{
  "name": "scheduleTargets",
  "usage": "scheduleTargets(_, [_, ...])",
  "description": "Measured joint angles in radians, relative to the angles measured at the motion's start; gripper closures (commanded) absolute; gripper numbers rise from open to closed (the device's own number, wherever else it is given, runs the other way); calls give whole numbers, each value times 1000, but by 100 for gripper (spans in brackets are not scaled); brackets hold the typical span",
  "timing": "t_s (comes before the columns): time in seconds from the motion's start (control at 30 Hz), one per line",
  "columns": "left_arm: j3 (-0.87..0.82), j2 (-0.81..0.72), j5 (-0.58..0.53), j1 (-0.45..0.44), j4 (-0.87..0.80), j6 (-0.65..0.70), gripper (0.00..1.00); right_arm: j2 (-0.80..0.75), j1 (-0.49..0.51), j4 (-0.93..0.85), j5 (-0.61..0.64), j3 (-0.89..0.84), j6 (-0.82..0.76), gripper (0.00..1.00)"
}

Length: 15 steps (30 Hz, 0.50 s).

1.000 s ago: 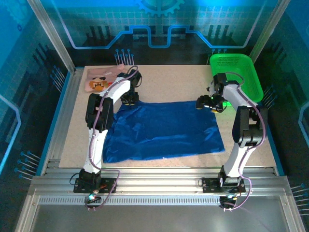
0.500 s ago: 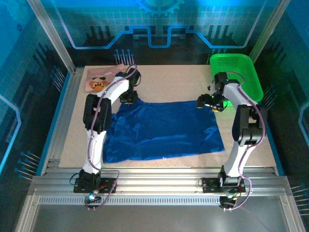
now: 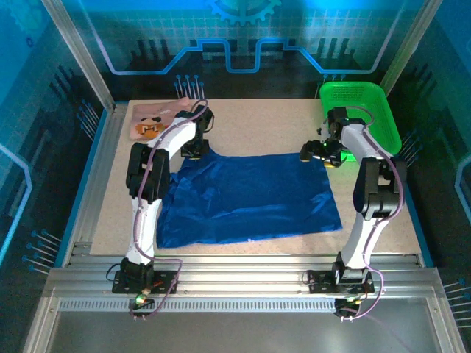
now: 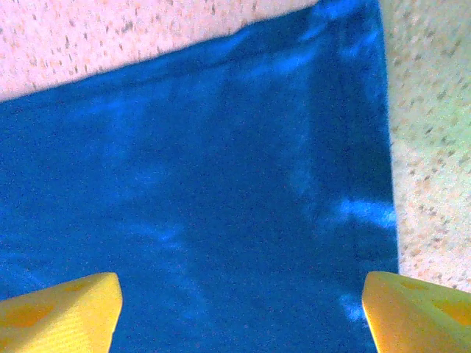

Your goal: Fold and stack the t-shirts

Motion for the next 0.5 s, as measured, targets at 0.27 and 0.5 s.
scheduleTargets(0.27, [-8,-126,1,18,16,4,100,137,-2,-48,30,193,58,19])
scheduleTargets(0.5, [-23,-241,8,52,42,3,100,262,13,-72,139,340,94,24])
